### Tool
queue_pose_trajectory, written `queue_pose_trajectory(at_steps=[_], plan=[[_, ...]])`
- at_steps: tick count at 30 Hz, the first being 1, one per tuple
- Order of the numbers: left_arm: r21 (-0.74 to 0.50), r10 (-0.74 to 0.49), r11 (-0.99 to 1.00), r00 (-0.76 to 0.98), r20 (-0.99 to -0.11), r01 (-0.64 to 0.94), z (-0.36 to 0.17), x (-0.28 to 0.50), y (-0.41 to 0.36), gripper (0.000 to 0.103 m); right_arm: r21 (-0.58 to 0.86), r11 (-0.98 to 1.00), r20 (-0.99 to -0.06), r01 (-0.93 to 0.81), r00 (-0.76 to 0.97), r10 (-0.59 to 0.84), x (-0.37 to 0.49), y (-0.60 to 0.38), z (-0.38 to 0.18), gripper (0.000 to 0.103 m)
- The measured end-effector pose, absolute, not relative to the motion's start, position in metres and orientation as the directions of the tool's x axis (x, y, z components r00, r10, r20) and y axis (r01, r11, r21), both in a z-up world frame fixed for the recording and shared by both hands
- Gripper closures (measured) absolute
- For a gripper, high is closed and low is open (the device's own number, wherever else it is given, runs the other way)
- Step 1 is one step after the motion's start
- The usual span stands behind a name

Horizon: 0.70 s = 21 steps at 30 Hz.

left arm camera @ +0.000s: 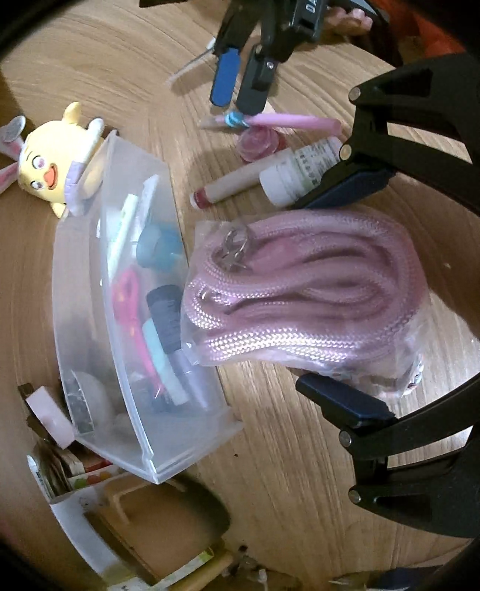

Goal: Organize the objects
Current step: 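Grasp the pink rope bundle with the left tool while the right tool grasps the eraser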

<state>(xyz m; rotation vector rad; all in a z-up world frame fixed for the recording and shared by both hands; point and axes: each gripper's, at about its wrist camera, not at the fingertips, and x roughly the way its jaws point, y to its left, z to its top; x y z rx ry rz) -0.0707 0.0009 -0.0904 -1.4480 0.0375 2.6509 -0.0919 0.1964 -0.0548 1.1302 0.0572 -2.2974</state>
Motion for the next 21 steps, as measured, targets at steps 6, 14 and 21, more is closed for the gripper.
queue_pose_trajectory(at_steps=[6,14,21], plan=[[0.018,0.052,-0.993,-0.554,-0.831,-0.12,-0.089,-0.079,0.009,0.019,0.174,-0.83,-0.751,0.529,-0.475,-0.46,-0.081,0.198,-0.055,0.049],[0.025,0.068,-0.988,-0.588,-0.806,-0.149,-0.084,-0.073,0.019,0.041,0.12,-0.822,-0.761,0.557,-0.48,-0.437,-0.069,0.2,-0.064,0.064],[-0.011,0.096,-0.99,-0.62,-0.779,-0.139,-0.071,-0.065,0.018,0.05,0.103,-0.81,-0.773,0.577,-0.467,-0.43,-0.059,0.201,-0.063,0.065]])
